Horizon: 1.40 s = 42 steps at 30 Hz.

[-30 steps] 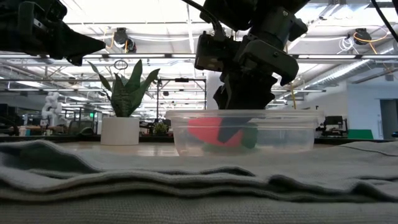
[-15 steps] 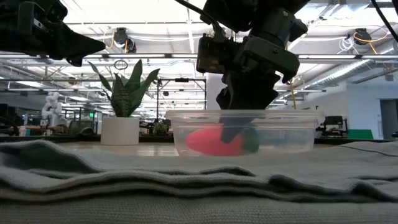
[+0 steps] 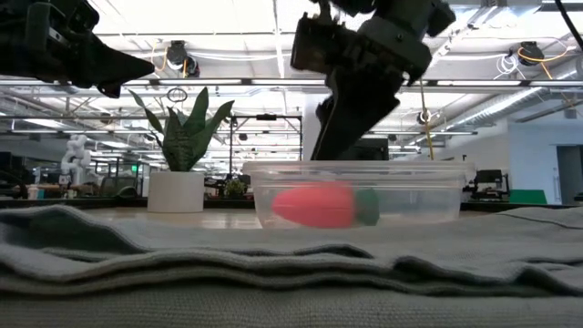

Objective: Pick and placing Produce into tupperware
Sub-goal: Put the strawberry into the transparent bin

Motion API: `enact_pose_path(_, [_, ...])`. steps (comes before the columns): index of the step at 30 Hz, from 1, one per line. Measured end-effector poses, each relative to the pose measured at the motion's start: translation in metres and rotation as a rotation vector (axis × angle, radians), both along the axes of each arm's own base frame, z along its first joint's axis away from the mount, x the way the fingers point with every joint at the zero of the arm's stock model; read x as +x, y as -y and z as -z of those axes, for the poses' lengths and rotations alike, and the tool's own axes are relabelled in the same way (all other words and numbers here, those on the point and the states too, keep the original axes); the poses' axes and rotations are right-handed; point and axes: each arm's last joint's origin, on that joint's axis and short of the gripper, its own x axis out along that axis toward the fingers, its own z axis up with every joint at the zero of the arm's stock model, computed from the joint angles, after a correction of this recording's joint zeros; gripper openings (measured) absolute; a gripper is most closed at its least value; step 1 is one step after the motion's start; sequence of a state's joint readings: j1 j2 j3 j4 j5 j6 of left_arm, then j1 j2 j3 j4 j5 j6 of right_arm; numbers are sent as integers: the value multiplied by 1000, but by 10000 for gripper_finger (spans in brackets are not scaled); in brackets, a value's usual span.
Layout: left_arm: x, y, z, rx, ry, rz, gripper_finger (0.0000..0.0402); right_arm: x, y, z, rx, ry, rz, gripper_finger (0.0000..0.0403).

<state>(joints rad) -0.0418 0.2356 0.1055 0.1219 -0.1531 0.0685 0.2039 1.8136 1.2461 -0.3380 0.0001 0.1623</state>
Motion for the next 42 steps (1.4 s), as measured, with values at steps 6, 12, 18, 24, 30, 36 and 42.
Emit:
enact_pose_path(6, [0,0,0,0,0,3,26,-9,4,-29,-58,85,-8,197])
enact_pose_path(12, [0,0,0,0,0,3,26,-17,7,-52,-53,150,-15,112])
enact_pose_path(18, [0,0,0,0,0,4,26,-19,8,-58,-59,169,-24,8])
enact_pose_path(24, [0,0,0,0,0,4,26,-18,8,-52,-58,162,-24,2])
enact_pose_path(30, [0,0,1,1,-12,5,26,-23,9,-54,-49,193,-20,1])
enact_pose_path(36, [0,0,2,2,-23,3,26,-39,22,-71,-14,375,22,0])
enact_pose_path(42, [0,0,2,2,-22,0,26,-79,50,-80,3,559,105,0])
